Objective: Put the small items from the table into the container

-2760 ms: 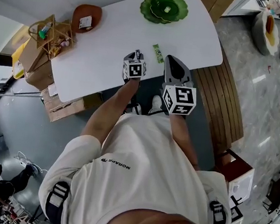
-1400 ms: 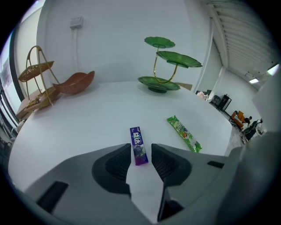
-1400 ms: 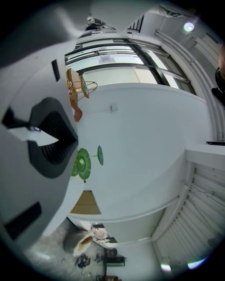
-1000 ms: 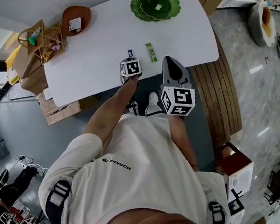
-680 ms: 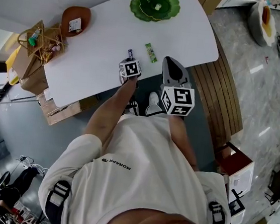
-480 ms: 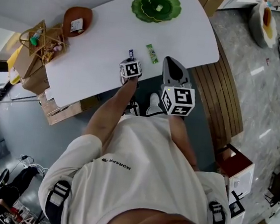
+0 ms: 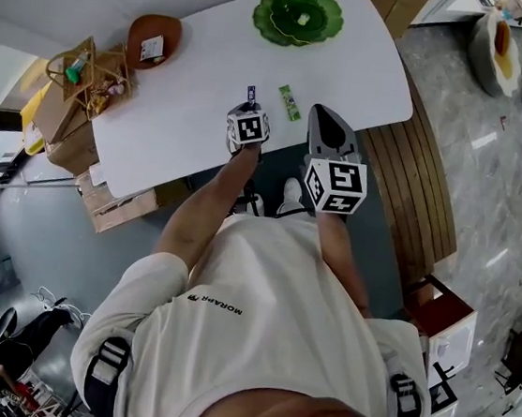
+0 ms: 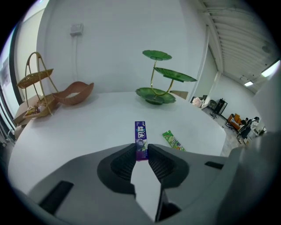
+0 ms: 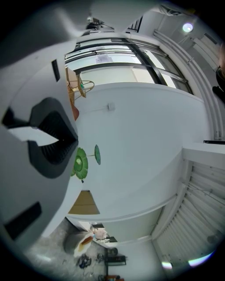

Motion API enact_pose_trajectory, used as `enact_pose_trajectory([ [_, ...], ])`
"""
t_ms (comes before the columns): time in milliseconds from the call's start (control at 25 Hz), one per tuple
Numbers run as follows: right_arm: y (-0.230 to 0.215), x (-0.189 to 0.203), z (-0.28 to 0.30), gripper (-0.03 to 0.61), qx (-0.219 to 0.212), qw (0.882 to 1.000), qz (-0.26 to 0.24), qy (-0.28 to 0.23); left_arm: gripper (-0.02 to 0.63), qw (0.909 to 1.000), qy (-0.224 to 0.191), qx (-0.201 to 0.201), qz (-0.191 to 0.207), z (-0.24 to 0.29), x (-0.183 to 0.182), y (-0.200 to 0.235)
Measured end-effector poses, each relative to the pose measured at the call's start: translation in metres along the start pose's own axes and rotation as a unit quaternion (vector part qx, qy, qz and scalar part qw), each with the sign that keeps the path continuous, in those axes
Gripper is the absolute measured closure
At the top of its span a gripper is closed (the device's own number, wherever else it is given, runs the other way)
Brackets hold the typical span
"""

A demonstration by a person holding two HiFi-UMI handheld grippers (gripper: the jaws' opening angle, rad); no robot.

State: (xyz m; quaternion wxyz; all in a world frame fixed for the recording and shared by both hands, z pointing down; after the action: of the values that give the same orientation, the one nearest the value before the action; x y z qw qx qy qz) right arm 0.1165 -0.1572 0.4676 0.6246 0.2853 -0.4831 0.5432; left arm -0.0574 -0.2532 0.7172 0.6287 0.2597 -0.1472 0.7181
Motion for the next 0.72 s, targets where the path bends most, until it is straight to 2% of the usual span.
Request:
enact_pose_trajectory([
  [360,0.009,-0.005,-0.002,0.571,-0.008,1.0,-0.005,-0.01,0.525,0.999,-0.039,0.023,0.008,-0.031,-0.025,-0.009],
  [720,0.015,-0.01,-0.004,0.571,-0.013,1.0,-0.01,-0.014,0.525,0.9957,-0.072,0.058,-0.004,-0.05,-0.046,-0.018],
])
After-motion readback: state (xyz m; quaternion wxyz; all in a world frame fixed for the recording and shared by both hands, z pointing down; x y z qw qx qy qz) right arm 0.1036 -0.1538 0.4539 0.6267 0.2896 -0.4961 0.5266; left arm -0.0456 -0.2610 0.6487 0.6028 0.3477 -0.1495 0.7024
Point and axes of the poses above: the fingertips, and each gripper's own axes: z forward along the fingers, y to its left, x out of its underside, the point moved 5 cm from there along -z, backward along the fingers, and after that the axes turned 7 degrees about y, right-handed, at the moved point
